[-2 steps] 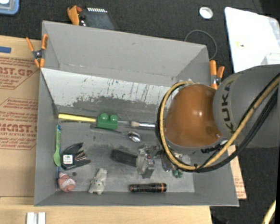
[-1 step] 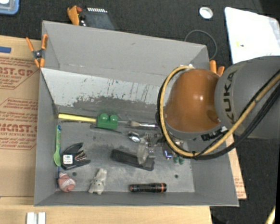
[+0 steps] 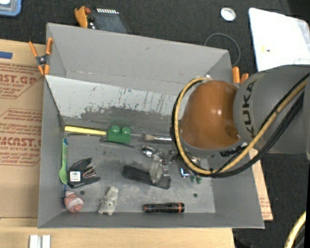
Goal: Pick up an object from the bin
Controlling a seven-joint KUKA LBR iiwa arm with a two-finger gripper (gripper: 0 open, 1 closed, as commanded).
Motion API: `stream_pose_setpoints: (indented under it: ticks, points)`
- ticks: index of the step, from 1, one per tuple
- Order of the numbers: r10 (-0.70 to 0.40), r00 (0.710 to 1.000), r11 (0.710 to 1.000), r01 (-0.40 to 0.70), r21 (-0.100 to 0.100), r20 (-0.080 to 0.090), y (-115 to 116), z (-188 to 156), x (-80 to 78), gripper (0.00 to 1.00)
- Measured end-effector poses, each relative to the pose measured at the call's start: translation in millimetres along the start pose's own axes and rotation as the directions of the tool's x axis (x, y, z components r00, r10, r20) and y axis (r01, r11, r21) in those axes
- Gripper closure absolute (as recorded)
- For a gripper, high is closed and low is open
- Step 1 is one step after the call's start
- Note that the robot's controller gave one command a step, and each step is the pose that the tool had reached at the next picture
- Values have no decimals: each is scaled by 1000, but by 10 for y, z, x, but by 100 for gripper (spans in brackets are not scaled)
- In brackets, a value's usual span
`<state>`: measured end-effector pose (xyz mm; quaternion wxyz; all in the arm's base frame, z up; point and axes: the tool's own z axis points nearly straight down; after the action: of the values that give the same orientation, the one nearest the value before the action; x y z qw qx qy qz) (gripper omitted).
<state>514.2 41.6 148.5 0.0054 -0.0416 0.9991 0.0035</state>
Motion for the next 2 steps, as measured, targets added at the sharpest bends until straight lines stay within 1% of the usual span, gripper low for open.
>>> stream_pose_setpoints:
  ticks: [1, 2]
  points:
    - [156, 988, 988, -156, -3, 10, -144, 626, -169, 100]
    - [163, 987, 987, -163, -3, 13, -191, 767, -14, 100]
